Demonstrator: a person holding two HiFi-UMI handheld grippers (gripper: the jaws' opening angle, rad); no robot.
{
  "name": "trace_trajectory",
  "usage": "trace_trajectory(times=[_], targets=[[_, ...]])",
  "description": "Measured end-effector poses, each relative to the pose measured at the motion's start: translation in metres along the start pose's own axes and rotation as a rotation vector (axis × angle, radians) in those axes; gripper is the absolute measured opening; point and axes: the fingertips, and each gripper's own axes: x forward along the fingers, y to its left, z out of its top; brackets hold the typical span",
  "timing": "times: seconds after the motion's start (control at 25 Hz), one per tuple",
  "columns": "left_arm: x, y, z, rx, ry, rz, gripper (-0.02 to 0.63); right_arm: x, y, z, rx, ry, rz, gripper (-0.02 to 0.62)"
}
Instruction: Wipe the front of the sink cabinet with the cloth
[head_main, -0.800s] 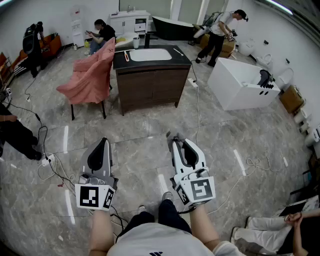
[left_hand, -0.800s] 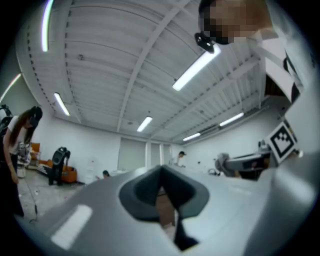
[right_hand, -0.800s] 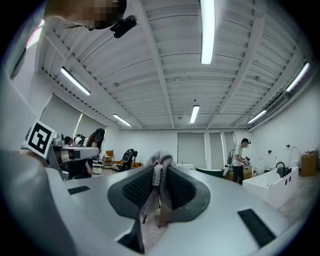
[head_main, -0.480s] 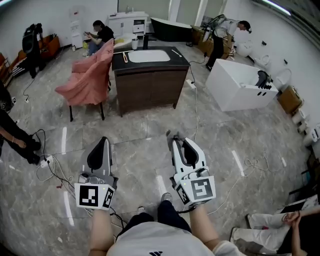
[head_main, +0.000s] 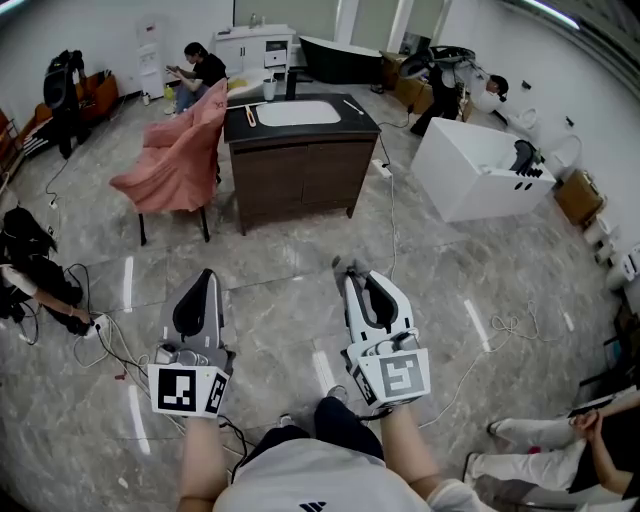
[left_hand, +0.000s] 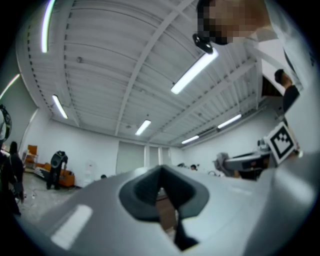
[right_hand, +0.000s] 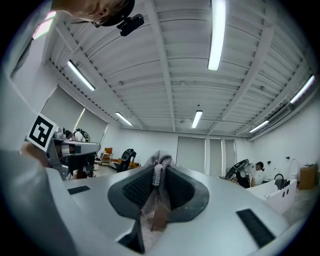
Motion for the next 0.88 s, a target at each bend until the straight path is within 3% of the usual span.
trace_trajectory(times=[0.36, 0.88], targets=[[0.03, 0.009, -0.013, -0.004, -0.001, -0.018, 0.006, 0.03, -0.012, -0.008, 0.049, -0.015, 0.027, 0.066], [0.141, 0.051, -0.031, 0.01, -0.037, 0.051, 0.006, 0.151, -0.07, -0.025, 0.029, -0.026, 0.04, 0.063]])
